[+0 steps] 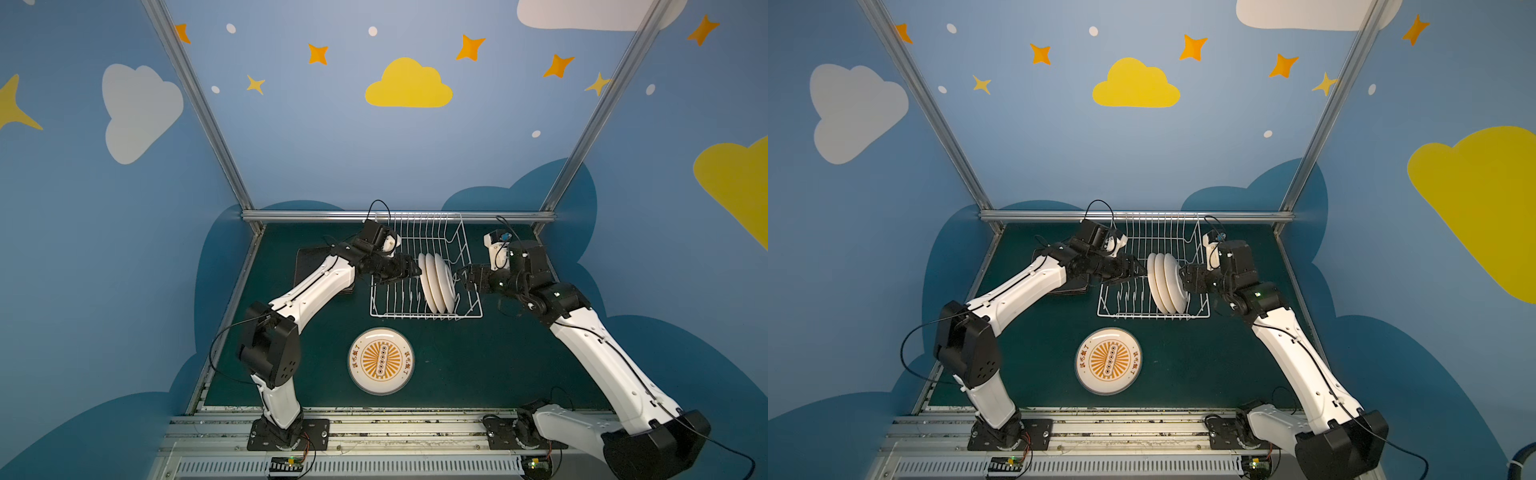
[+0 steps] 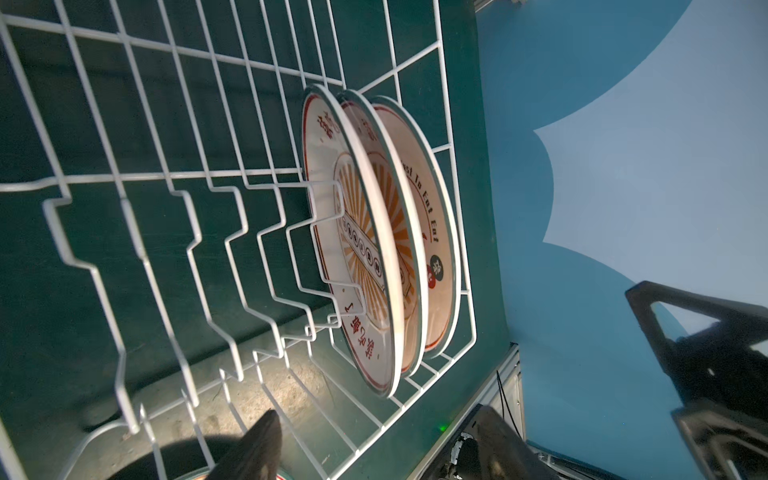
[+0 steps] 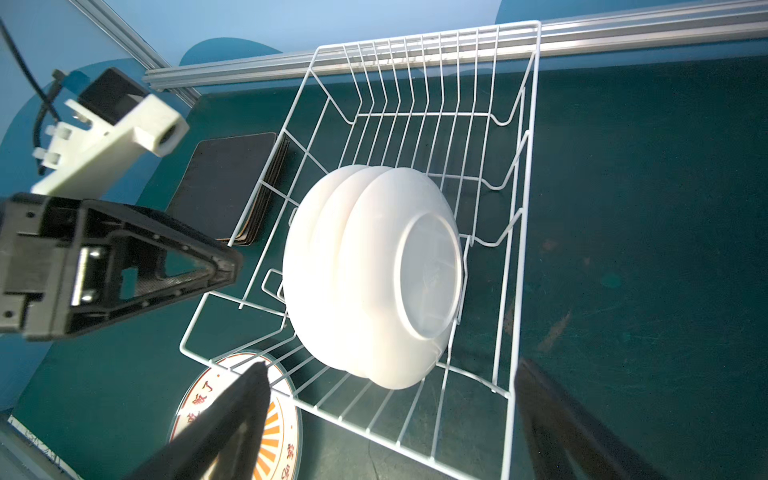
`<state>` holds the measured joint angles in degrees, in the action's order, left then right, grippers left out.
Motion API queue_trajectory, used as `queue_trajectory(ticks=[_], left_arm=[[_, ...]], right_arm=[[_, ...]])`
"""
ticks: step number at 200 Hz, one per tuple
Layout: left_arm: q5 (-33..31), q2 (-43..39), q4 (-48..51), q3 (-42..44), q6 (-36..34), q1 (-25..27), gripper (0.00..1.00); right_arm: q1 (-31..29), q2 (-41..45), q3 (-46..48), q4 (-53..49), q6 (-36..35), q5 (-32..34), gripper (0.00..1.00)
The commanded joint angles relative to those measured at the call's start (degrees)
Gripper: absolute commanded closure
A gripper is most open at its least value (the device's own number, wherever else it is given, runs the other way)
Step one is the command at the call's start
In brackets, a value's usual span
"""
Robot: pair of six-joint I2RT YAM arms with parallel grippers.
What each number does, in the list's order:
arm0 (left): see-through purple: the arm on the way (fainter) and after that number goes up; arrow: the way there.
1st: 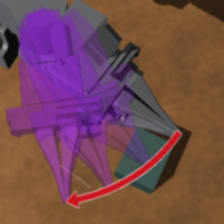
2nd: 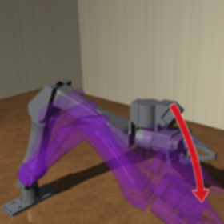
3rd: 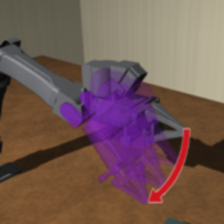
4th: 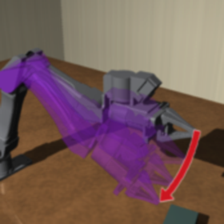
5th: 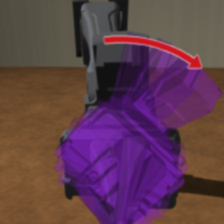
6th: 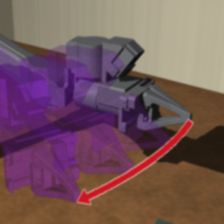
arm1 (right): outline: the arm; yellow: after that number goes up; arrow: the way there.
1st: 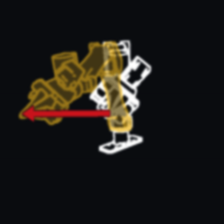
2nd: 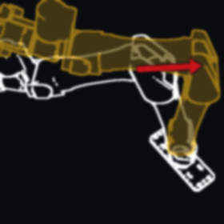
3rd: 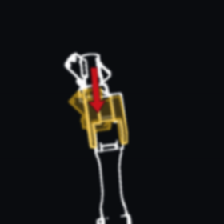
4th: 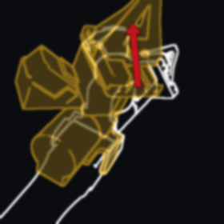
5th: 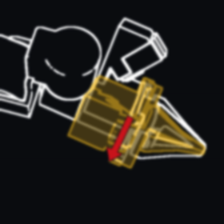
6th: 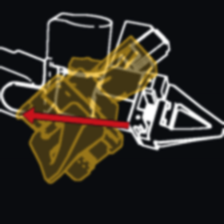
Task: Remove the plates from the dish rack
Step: 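Move the left gripper to the next printed plate in the rack and grasp it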
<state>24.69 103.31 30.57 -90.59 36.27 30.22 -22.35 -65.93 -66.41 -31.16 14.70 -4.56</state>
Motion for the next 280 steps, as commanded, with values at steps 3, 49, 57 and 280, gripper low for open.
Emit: queue_trajectory(ticks=[3,49,57,280], left_arm=[[-2.24,2.73,1.24,-3.36,-0.24,0.54,0.35],[-4.52,6.8,2.1,-5.17,-0.34,1.03,0.5],[-5.07,7.48,2.6,-5.51,-0.69,1.15,0.53],[-6.94,13.96,2.32,-10.76,1.55,3.36,0.85]], right_arm=[[0.35,1.18,-0.9,-1.36,-1.13,0.93,0.09],[0.56,0.21,-2.54,-3.05,-1.1,-1.56,0.09],[0.6,0.11,-2.5,-2.88,-0.99,-1.94,0.09],[0.66,0.72,0.66,1.22,0.56,-1.95,0.09]])
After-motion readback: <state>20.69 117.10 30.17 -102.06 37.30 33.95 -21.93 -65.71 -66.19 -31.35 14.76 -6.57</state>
